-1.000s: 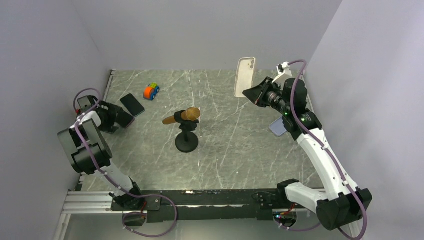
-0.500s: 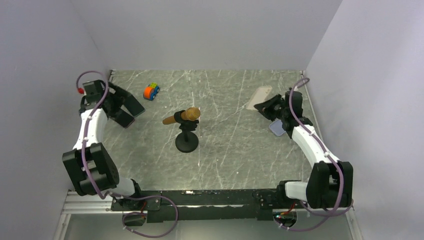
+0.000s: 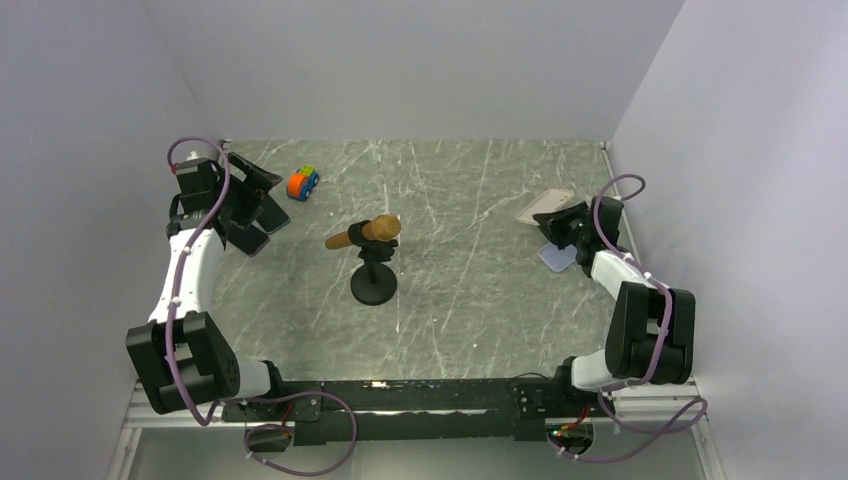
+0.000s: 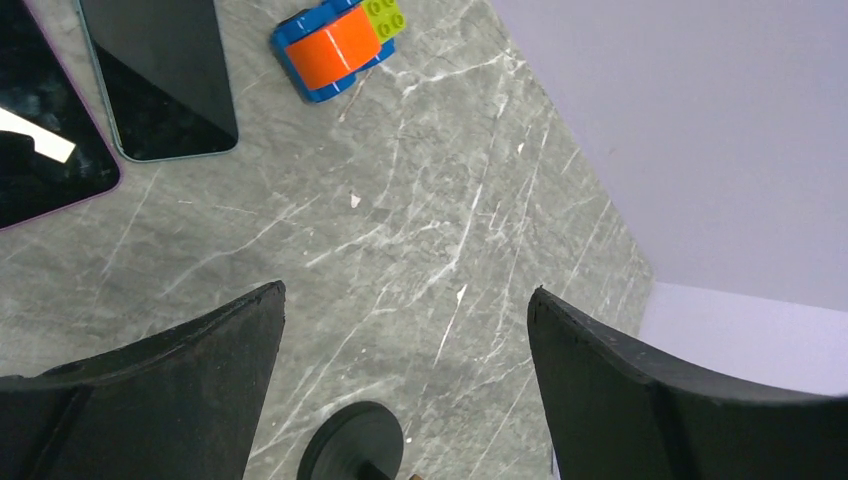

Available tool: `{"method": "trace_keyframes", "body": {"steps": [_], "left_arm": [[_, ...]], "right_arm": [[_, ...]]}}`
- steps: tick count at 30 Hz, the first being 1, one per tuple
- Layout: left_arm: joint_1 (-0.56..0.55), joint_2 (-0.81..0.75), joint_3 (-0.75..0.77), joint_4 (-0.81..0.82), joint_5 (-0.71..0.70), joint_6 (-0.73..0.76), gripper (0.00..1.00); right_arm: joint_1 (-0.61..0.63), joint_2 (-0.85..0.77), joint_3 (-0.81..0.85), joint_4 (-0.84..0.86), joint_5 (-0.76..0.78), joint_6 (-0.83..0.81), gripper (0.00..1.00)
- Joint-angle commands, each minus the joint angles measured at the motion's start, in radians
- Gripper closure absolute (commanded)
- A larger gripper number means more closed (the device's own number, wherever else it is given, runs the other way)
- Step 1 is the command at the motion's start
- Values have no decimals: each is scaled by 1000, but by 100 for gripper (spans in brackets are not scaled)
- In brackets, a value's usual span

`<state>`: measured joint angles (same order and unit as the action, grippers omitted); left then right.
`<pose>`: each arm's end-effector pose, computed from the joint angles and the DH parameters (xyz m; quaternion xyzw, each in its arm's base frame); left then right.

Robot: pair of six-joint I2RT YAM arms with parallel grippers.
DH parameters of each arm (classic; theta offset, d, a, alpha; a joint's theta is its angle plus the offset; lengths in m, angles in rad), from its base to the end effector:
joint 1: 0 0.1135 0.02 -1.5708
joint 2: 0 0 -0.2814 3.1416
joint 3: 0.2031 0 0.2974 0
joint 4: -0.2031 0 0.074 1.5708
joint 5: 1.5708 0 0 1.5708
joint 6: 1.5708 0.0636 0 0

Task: Take the phone out of the phone case
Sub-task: Place the phone case at the center of the board.

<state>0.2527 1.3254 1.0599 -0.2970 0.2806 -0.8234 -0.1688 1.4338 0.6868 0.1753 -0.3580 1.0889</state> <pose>0.3556 0.0736 0.2959 -0.3863 0.7791 -0.2521 0.4245 0.3472 -0.0366 0.1661 0.4391 0.7487 0.3493 0.3530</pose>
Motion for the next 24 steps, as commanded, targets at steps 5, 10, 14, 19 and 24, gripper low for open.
{"method": "trace_keyframes", "body": {"steps": [5, 10, 14, 19, 24], "left_arm": [[1, -56, -8, 48, 34, 17, 7], [2, -64, -6, 43, 24, 21, 7], [2, -67, -9, 55, 35, 23, 7], [2, -61, -9, 56, 33, 25, 7], [2, -57, -8, 56, 37, 27, 8]], "right_arm": [[-154, -78, -10, -94, -13, -166, 100], [-228, -50, -37, -93, -145, -241, 100], [-257, -22, -58, -63, -180, -239, 100], [-261, -7, -91, -17, -188, -208, 100], [-262, -7, -125, -10, -160, -193, 95]]}}
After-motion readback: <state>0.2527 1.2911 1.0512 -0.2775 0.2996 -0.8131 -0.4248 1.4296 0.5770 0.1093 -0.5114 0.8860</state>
